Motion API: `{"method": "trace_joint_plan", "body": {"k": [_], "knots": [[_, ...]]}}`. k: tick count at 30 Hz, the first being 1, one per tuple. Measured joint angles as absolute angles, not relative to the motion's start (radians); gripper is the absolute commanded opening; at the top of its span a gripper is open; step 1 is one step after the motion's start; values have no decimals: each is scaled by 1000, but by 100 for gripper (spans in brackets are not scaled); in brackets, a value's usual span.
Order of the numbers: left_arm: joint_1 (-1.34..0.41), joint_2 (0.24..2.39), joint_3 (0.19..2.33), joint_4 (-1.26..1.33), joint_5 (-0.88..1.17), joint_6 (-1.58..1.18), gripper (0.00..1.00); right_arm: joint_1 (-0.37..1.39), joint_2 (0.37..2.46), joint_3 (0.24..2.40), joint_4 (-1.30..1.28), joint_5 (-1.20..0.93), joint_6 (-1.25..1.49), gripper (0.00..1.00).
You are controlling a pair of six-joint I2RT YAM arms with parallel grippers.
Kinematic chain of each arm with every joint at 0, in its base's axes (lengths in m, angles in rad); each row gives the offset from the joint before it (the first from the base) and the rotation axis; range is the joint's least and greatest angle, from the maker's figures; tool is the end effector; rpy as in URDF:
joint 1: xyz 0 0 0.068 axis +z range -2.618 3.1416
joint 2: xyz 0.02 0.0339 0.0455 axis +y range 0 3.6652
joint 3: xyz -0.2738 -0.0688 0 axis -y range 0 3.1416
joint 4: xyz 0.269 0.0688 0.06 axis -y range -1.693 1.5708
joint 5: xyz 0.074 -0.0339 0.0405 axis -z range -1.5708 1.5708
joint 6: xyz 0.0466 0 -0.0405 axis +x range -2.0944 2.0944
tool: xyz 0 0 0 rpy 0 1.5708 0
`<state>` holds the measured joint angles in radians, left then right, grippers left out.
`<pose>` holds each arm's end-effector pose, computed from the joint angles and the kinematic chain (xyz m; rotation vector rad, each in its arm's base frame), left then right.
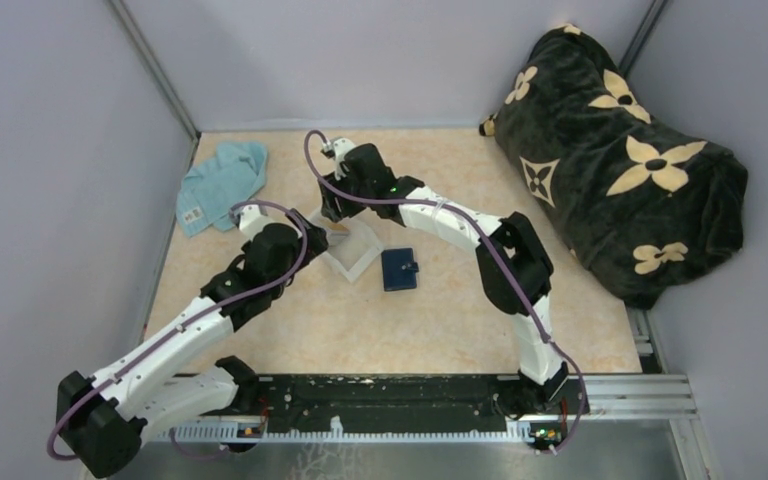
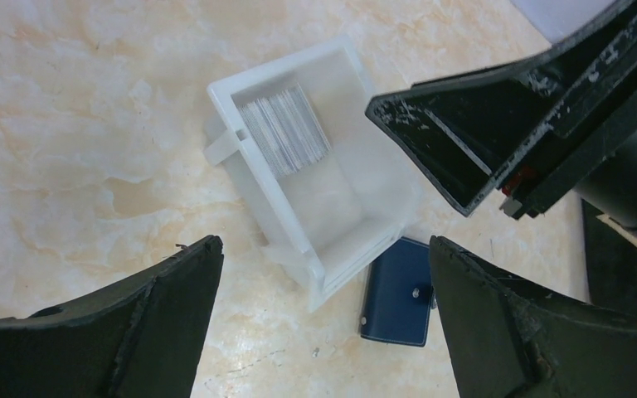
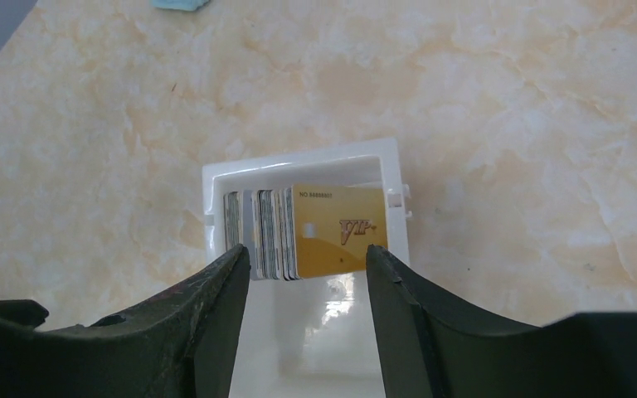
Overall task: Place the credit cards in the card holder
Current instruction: Pick up the credit card from the storage box.
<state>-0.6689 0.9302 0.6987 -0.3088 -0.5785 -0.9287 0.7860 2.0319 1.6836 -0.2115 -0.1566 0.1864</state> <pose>0.1953 -0.1219 0.2716 -0.5964 1.9498 -0.3984 0.3601 0.3708 0.2596 -0.7450 2.0849 0.7255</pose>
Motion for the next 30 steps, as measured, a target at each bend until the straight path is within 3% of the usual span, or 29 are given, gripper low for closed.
{"method": "trace_joint_plan", "body": {"k": [14,30], "knots": [[-568,928,597,-314,-506,-986,87,803,2184,1836,-288,-206,183,54],[-490,986,472,-257,-420,-1060,70,802,2253,1861,-307,-242,184,53]]}}
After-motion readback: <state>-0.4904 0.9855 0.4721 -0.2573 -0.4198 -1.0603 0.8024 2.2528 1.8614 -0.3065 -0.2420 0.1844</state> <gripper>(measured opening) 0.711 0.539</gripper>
